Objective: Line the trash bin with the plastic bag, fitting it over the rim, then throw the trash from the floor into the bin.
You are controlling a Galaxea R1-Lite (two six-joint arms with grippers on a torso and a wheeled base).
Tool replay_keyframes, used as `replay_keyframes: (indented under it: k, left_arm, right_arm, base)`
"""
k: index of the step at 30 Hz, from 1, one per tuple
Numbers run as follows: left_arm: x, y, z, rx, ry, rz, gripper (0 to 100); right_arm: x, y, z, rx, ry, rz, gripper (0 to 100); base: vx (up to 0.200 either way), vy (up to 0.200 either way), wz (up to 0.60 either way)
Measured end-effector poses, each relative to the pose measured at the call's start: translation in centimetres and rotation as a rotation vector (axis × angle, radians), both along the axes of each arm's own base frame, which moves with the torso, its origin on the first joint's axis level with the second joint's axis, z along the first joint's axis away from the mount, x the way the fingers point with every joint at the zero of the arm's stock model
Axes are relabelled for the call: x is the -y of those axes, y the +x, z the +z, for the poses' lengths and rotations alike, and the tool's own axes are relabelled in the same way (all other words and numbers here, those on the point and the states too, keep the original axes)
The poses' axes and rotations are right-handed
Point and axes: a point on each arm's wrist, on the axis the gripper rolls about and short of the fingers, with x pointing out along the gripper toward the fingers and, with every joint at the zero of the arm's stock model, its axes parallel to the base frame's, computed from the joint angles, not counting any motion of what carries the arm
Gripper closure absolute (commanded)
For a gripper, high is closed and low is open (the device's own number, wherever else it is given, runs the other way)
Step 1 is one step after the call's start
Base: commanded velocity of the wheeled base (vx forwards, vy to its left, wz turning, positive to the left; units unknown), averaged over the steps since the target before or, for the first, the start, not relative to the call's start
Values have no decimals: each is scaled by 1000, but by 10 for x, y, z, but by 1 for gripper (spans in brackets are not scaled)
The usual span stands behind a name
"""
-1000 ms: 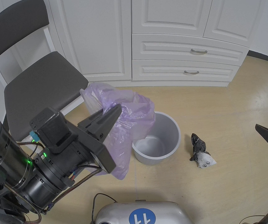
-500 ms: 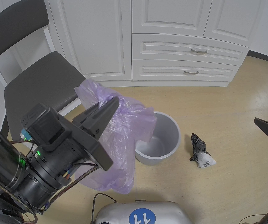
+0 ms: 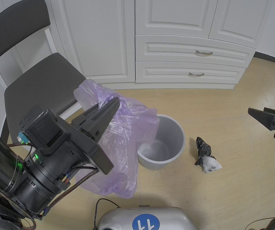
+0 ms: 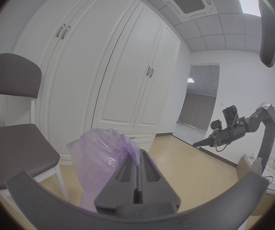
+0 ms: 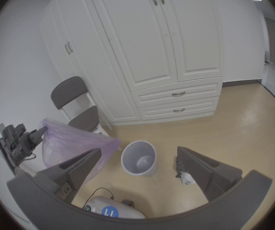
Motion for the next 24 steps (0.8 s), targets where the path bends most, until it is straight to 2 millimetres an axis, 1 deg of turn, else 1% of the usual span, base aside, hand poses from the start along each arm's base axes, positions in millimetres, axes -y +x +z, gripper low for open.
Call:
replay_keyframes:
  k: [2,5,10,13,18,21,24]
  left_arm:
    - [-1,0,1,3,-4,1,100]
    - [-2,-1,4,10,-12,4,100]
    - [-6,-3,10,23,-34,17,100]
    - [-7,-4,12,28,-43,19,100]
    - [-8,-5,14,33,-52,17,100]
    - [-6,-2,18,35,-68,27,100]
    - [-4,5,23,22,-111,75,100]
  right_arm:
    - [-5,4,-1,3,9,-20,0]
    - [-15,8,-7,-17,-5,-30,0]
    - [-31,15,-19,-59,-31,0,0]
    - [-38,18,-25,-55,-30,24,0]
    - [-50,23,-39,-75,-45,58,0]
    - [-57,27,-49,-101,-65,73,0]
    - [-61,29,-55,-125,-82,84,0]
  base:
    - [0,0,0]
    - [0,0,0]
    - [0,0,0]
    - [0,0,0]
    - [0,0,0]
    - [0,0,0]
    - [0,0,0]
